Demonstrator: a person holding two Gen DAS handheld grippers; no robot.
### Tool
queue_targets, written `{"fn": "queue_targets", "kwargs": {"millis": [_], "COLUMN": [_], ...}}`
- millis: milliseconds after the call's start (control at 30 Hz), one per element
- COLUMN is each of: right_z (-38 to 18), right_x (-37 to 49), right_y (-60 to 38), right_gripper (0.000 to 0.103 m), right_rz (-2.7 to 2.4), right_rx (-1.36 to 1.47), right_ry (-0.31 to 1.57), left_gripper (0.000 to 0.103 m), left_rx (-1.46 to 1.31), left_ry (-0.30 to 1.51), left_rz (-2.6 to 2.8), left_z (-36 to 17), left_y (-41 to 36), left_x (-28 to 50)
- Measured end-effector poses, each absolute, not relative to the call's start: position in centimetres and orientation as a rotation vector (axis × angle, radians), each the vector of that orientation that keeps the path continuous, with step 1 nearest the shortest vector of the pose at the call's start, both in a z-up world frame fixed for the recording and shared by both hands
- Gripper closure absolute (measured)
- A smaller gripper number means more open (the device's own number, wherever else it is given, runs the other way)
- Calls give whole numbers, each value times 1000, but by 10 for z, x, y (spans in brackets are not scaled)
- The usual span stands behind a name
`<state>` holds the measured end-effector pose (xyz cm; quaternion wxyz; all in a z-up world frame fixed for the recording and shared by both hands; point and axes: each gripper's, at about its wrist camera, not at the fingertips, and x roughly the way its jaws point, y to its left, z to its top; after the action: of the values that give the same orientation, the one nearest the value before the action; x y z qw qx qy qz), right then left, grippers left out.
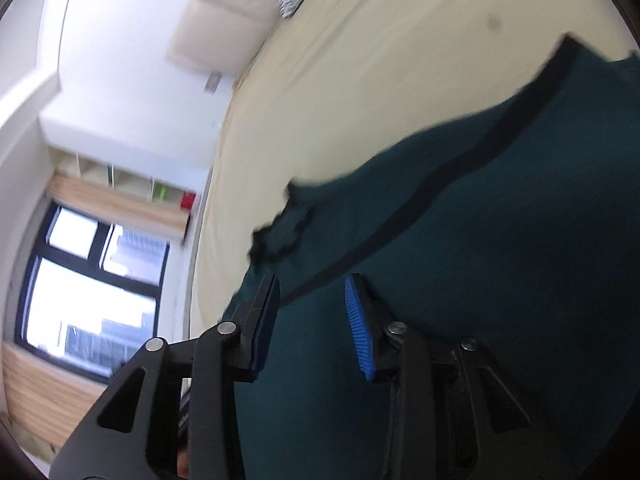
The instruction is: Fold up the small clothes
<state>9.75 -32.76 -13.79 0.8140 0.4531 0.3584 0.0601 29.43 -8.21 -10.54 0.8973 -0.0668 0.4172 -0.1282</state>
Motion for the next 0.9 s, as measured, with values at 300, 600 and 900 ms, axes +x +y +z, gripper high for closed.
{"fn": "queue_targets", "kwargs": {"millis": [300, 600, 900], "right_z": [-111, -130, -164], "right_x": [29, -25, -76], "right_y": [-390, -233, -368], "right_gripper": [77, 77, 81], "right_rz": [-44, 448, 144], "right_rx": [960, 883, 1114], "right_ry": [681, 907, 726], "left_gripper": [33, 38, 46], "left_rx": [-181, -152, -278], "left_ry": [862, 925, 919], "left_rz": [-272, -376, -377], "left_z": [-80, -101, -99], "left_y": [-79, -89, -30], "left_x": [254, 157, 139]}}
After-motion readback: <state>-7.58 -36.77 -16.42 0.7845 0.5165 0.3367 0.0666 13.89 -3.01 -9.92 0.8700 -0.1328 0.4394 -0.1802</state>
